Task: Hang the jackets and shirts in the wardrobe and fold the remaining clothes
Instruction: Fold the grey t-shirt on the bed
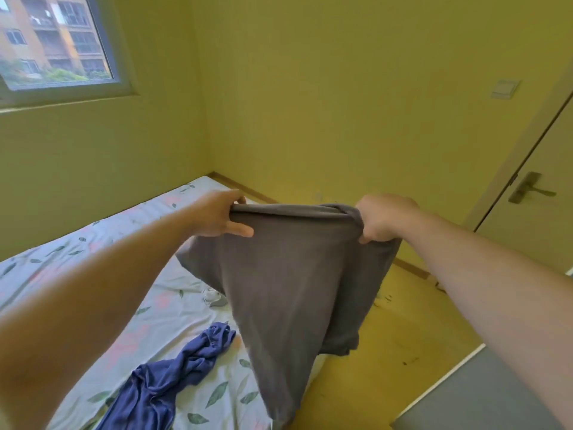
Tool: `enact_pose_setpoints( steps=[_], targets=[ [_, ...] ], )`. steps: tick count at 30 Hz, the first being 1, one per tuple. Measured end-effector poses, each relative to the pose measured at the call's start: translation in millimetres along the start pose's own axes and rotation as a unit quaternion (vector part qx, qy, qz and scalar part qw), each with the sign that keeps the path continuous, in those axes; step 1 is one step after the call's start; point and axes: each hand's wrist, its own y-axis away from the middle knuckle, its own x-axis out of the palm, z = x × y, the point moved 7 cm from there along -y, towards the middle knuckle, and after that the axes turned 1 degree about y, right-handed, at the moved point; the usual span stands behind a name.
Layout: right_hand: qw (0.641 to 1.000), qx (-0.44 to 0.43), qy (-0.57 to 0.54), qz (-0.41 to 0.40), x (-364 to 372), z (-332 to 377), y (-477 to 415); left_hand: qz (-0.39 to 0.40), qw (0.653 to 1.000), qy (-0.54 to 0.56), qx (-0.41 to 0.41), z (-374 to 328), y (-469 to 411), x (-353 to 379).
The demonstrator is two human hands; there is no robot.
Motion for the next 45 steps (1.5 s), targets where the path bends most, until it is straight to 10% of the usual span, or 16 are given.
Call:
enact_pose_setpoints(
  steps=[5, 17, 25, 32, 38, 45],
  targets=[
    [0.990, 0.042, 0.028, -0.130, -20.7, -31.0, -8.1, -0.105, 0.967, -0.230, 0.021, -30.2, -14.7, -53.0],
    [0.985, 0.067, -0.017, -0.158, -31.0, -58.5, -7.0, -0.152, 0.949, -0.265, -0.078, -26.8, -24.1, -82.7],
    [0.991, -0.038, -0.087, 0.099, 18.8, -42.0, -2.1, 0.101, 0.959, -0.264, -0.026, -13.4, -23.6, -18.4],
    [0.870, -0.019, -0.256, 0.421, 78.9, -39.0, 28.2, 0.257, 0.916, -0.300, -0.072, -16.3, -9.4, 16.6],
    [0.797, -0.024, -0.261, 0.545, 112.4, -34.9, 19.8, 0.369, 0.838, -0.392, -0.089, -8.1, -13.9, 60.5],
    [0.933, -0.008, -0.190, 0.306, 128.8, -34.9, -101.6, 0.302, 0.887, -0.325, -0.129, 48.1, -89.8, 90.9]
  ],
)
